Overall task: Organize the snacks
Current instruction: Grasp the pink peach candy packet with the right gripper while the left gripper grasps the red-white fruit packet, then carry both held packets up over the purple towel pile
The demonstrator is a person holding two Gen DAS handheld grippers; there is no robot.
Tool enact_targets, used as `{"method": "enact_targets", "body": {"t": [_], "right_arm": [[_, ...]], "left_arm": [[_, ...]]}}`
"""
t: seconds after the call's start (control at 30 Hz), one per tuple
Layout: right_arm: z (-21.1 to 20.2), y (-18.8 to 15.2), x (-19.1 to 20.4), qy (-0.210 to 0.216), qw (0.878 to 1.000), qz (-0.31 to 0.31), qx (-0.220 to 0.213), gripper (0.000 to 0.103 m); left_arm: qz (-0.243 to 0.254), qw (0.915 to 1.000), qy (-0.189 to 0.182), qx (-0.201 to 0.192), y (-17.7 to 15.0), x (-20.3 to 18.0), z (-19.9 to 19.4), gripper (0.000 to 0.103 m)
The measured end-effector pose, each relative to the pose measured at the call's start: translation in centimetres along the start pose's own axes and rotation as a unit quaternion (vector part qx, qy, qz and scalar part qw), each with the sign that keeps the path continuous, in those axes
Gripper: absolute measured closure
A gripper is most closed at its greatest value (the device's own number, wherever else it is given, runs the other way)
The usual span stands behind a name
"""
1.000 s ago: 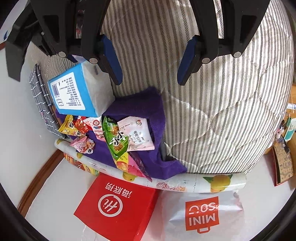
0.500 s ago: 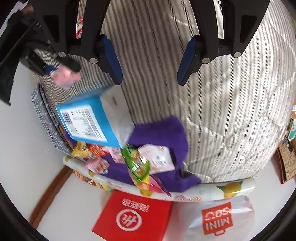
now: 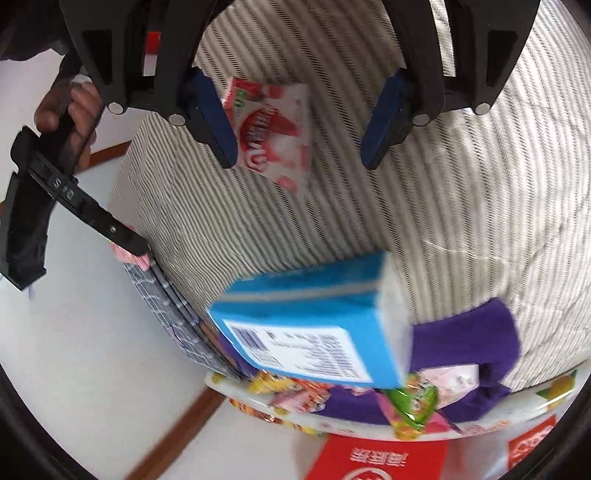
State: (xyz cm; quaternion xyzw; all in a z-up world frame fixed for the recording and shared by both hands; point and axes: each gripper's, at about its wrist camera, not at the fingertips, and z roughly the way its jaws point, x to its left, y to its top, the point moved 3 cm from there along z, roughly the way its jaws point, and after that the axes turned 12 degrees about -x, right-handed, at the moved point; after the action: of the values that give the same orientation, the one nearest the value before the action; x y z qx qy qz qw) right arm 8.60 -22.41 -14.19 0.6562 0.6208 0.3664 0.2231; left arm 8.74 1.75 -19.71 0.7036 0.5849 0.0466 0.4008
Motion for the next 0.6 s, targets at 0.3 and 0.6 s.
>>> {"method": "enact_targets", "body": {"t": [0.3, 0.6], "right_arm": [[0.3, -2.0, -3.7, -0.022, 0.999, 0.033, 0.015, 0.049], [0.6, -2.9, -4.0, -0.015, 0.999, 0.039, 0.02, 0.049]], "left_arm": [[0.074, 0.9966, 0.035, 0.005, -1.1, -3.1, 0.8, 0.013], [0.19, 0.9756, 0.11, 0.011, -2.8, -6.2, 2.7, 0.005]]}}
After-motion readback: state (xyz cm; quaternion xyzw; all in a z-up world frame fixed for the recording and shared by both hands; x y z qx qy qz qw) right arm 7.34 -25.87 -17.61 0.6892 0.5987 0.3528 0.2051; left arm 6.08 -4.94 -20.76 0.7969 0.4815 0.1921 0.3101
